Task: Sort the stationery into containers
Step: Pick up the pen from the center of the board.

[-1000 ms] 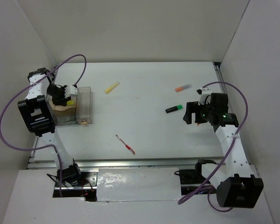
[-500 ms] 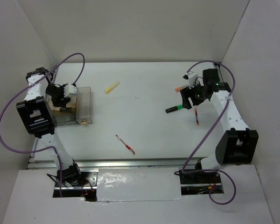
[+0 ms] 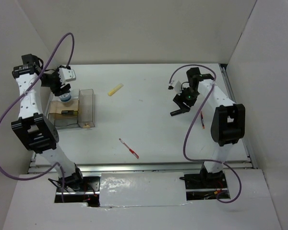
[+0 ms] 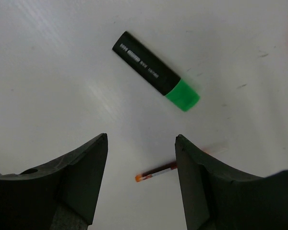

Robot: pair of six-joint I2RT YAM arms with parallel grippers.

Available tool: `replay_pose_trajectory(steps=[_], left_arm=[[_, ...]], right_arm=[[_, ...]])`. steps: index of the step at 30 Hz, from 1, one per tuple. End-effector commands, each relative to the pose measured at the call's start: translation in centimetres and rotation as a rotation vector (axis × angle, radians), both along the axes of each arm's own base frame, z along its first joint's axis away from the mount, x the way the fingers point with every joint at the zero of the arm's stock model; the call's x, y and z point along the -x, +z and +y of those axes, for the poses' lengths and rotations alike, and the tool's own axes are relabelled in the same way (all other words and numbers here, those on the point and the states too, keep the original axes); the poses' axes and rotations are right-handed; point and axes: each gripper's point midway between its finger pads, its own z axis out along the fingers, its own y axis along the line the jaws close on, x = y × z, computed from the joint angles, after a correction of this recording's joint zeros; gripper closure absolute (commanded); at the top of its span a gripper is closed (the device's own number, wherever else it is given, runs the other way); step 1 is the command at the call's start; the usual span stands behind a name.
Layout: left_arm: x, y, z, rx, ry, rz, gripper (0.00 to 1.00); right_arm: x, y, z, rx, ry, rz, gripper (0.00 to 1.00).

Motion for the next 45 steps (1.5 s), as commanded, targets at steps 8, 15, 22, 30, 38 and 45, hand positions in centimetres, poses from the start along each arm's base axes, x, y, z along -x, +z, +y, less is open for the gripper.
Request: replay_pose_trajectory(steps=[8, 15, 22, 30, 38, 45], left_arm=[[4.1, 3.0, -7.2, 0.188, -0.065, -0.049, 0.29], [5.5, 2.7, -8.9, 0.226, -0.071, -0.016, 0.29], [6.1, 1.0, -9.0, 0.205, -0.064, 0.018, 0.29], [6.0, 2.1, -10.4, 0.27, -0.034, -0.01, 0.31], [7.9, 3.9, -14.7, 0.493, -0.017, 0.078, 0.36], [10.1, 5.4, -17.8, 0.777, 0.131, 0.236, 0.41]], right_arm=[[-3.0, -3.3, -0.1, 0.142, 0.155, 0.078, 0.34], [-3.7, -6.5, -0.7, 0.204, 0.207, 0.109, 0.35], [-4.8, -8.2, -0.8, 0.211, 0.232, 0.121, 0.42], [-3.4, -8.5, -0.5, 0.217, 0.255, 0.135, 0.64], [-0.7, -3.1, 5.6, 0.099, 0.297, 0.046, 0.79], [2.0, 3.3, 13.0, 0.021, 0.343, -0.125, 0.96]])
